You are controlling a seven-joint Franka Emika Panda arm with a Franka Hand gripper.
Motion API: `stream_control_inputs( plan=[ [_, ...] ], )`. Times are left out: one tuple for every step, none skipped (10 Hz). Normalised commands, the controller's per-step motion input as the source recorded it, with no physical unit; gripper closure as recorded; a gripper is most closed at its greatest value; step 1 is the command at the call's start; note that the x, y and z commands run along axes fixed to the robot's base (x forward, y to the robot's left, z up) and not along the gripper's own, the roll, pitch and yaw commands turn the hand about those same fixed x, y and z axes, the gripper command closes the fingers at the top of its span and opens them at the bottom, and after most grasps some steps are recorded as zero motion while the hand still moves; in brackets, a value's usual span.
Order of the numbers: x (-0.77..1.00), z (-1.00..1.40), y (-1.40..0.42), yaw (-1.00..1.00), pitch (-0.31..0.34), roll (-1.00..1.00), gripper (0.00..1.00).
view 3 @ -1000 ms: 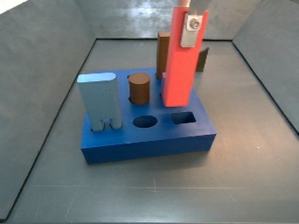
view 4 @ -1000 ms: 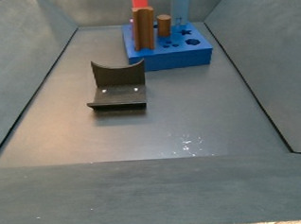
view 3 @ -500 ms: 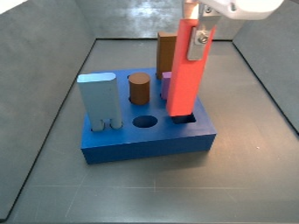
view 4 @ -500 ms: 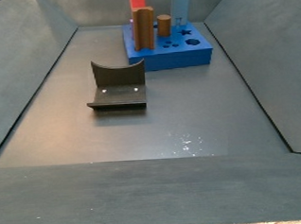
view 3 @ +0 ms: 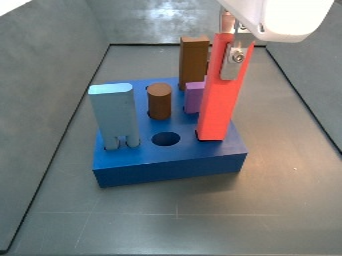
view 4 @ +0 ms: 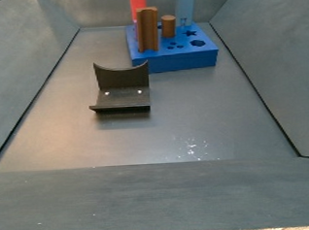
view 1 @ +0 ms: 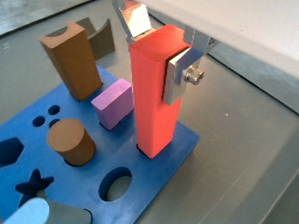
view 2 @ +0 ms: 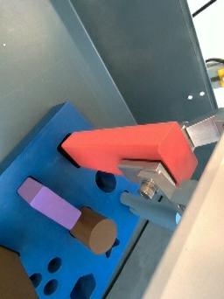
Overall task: Pick up the rectangle object. Move up. Move to above the board. Insert the rectangle object.
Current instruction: Insert the rectangle object.
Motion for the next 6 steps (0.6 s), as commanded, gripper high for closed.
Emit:
stream_control_inputs(
  plan=[
    [0.0,-0.1,0.08,0.0,0.0,0.02,1.0],
    [-0.05,-0.13,0.08,0.29,0.0,0.03,1.0],
    [0.0,-0.09,0.0,0.28,0.0,0.0,1.0],
    [0.0,-0.08,0.0,0.11,0.0,0.0,1.0],
    [0.0,-0.15,-0.06,0.0,0.0,0.0,1.0],
    [0.1,-0.33,-0.08,0.06,-0.006,0.0,1.0]
  ],
)
